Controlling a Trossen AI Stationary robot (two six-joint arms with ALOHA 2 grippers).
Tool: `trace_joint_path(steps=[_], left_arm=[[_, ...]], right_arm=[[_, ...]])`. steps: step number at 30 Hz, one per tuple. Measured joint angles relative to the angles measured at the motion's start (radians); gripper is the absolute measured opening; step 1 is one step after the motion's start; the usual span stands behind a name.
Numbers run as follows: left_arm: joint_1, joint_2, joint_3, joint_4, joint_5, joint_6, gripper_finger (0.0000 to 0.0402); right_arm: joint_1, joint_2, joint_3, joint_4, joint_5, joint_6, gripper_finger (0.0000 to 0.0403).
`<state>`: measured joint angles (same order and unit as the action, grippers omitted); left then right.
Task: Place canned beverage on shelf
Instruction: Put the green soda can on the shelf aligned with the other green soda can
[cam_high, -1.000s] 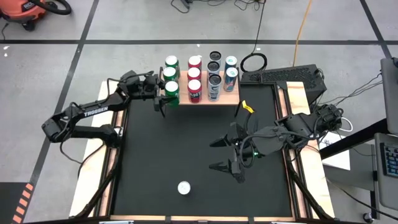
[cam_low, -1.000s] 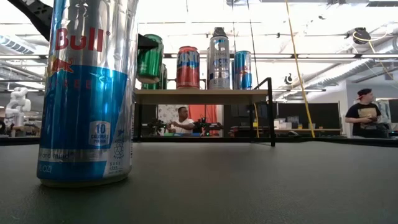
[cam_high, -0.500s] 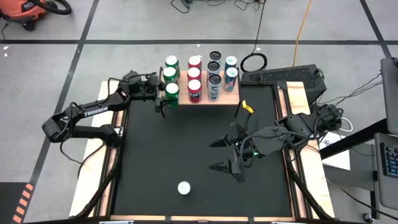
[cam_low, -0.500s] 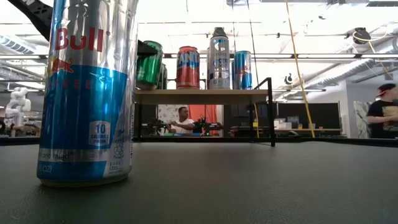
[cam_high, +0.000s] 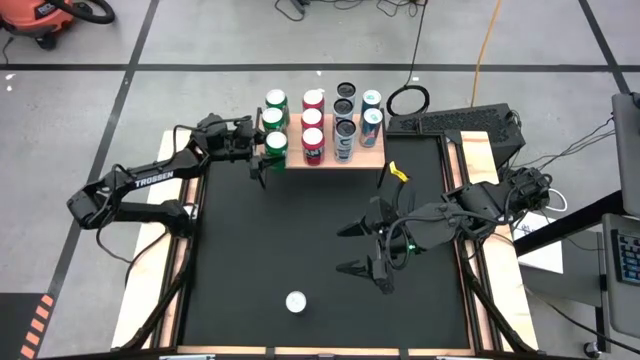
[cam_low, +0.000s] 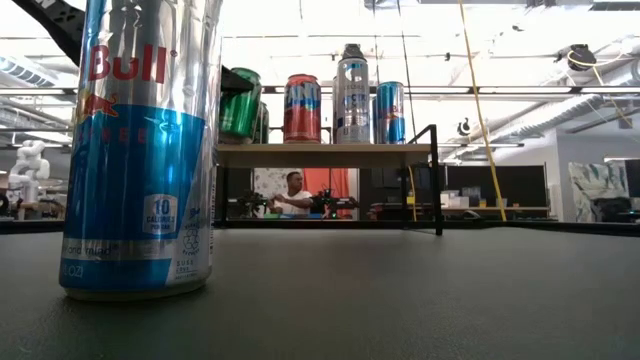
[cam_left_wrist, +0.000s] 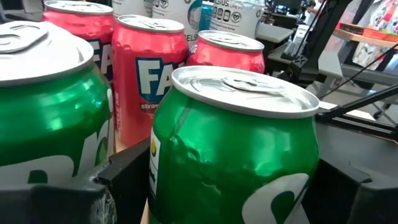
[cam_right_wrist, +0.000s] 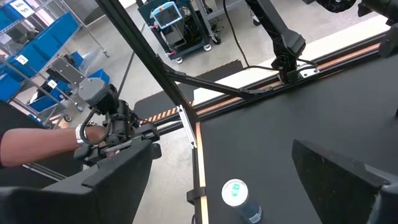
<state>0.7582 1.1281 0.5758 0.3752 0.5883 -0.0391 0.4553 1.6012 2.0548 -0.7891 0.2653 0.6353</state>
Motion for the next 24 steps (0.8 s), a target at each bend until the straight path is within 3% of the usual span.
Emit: trace_joint_path(steps=[24], left_arm=[[0.000, -0.003, 0.003, -0.052, -0.028, -0.015, 0.0322]], right_arm=[[0.000, 0.000, 0.000, 0.006, 0.000, 0.000, 0.0363]])
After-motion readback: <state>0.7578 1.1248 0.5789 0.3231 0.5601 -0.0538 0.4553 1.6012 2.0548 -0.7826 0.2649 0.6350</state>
